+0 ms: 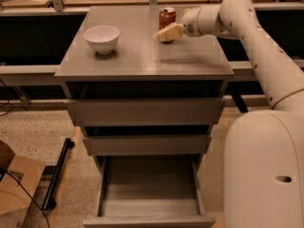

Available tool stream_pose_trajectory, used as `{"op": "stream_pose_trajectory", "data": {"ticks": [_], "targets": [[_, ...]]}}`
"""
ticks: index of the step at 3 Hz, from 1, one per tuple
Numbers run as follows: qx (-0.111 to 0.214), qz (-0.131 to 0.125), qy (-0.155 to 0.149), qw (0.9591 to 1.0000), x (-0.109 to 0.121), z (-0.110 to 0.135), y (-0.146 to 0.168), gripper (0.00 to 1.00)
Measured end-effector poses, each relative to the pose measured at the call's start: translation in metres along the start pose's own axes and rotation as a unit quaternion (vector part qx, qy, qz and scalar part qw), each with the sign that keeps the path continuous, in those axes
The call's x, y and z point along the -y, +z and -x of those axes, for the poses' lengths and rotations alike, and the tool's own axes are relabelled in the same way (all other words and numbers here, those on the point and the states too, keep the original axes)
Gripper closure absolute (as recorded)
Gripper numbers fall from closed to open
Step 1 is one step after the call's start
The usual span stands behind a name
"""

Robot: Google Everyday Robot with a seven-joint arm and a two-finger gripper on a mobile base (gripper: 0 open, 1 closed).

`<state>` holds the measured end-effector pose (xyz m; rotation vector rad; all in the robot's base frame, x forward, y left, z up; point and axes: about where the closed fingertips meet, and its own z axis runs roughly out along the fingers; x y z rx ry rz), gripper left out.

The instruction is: Place coke can into bottom drawer

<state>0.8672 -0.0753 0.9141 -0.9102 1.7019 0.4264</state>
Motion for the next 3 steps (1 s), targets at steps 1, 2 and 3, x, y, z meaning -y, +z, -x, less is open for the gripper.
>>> {"op": "stream_pose_trajectory", "data": {"ticks": [1, 2, 3], "targets": [[0.021, -0.037, 0.022, 0.9988, 0.009, -0.004, 0.015, 0.00], [0.034, -0.072, 0.032, 0.9963, 0.018, -0.008, 0.022, 0.00], [0.042, -0.092, 0.038, 0.9942, 0.026, -0.011, 0.032, 0.00]]}}
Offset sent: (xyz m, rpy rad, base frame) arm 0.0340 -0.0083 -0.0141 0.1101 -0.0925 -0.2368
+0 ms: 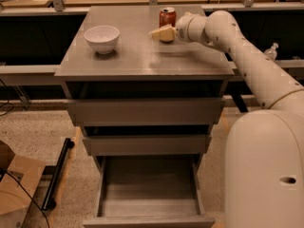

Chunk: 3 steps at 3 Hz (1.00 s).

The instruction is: Place coke can into bottom drawer

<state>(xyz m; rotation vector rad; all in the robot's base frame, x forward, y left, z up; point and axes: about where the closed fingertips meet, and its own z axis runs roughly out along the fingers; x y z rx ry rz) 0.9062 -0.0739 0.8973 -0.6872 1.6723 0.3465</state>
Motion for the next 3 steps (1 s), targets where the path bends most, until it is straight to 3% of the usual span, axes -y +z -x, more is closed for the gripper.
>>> {"op": "stream_pose_trajectory", "data": {"ticks": [1, 2, 3], "targets": [[0.005, -0.003, 0.009, 0.9999, 0.001, -0.004, 0.016, 0.00], [0.008, 0.001, 0.016, 0.9998, 0.000, -0.005, 0.028, 0.17], [0.008, -0.003, 0.011, 0.9999, 0.003, -0.003, 0.031, 0.41]]}}
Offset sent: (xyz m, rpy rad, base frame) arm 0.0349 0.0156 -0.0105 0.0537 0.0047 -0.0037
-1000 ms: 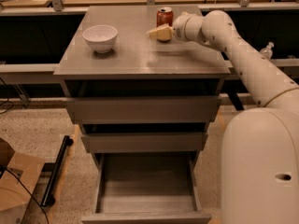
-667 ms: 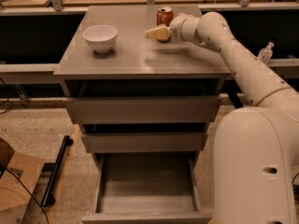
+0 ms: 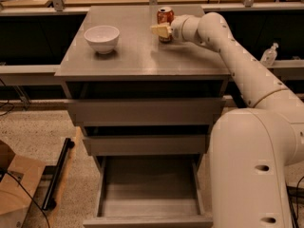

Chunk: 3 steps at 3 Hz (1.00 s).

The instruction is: Place coke can into bottom drawer

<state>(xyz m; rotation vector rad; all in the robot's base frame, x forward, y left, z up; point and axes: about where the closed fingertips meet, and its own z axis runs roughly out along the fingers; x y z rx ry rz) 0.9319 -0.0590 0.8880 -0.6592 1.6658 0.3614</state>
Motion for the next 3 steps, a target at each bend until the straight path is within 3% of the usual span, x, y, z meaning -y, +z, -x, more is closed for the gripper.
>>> {"op": "stream_pose_trajectory", "data": {"ticks": [1, 2, 3], "targets": [[-0.001, -0.006, -0.005, 1.0000, 0.003, 0.003, -0.004, 0.64], [0.011, 0.007, -0.009, 0.9999, 0.001, 0.021, -0.023, 0.95], [0.012, 0.041, -0.016, 0.9989, -0.009, 0.034, -0.041, 1.00]]}}
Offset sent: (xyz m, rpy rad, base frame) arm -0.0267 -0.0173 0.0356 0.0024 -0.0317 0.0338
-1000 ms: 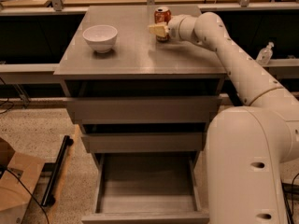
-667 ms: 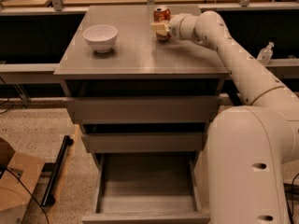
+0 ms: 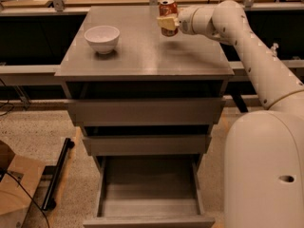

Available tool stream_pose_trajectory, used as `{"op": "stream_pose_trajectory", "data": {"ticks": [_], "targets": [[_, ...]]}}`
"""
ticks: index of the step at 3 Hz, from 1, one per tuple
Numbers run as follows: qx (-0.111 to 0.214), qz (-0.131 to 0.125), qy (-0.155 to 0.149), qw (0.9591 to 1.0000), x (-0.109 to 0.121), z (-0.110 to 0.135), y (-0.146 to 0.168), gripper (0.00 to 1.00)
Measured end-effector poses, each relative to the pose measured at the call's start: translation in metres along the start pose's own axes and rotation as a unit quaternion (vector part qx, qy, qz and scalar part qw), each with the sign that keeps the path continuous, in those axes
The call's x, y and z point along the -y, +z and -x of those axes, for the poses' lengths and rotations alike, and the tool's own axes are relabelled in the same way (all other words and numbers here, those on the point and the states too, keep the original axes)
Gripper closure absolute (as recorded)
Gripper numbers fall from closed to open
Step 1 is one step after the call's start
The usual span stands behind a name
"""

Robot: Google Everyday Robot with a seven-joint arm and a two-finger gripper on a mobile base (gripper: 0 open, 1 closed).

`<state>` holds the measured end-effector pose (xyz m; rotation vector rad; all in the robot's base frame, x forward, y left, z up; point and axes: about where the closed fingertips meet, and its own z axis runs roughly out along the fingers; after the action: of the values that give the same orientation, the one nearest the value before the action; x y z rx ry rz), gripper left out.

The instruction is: Place coke can into bottom drawer

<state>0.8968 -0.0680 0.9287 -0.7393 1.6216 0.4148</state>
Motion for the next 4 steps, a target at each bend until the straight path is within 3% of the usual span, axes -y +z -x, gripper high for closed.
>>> {"op": "stream_pose_trajectory", "data": {"ticks": [2, 4], "targets": [[-0.027, 0.081, -0.011, 0.9963, -0.044, 0.021, -0.065, 1.00], [-0.036, 0.099, -0.016, 0.9944, -0.059, 0.018, -0.074, 1.00]]}}
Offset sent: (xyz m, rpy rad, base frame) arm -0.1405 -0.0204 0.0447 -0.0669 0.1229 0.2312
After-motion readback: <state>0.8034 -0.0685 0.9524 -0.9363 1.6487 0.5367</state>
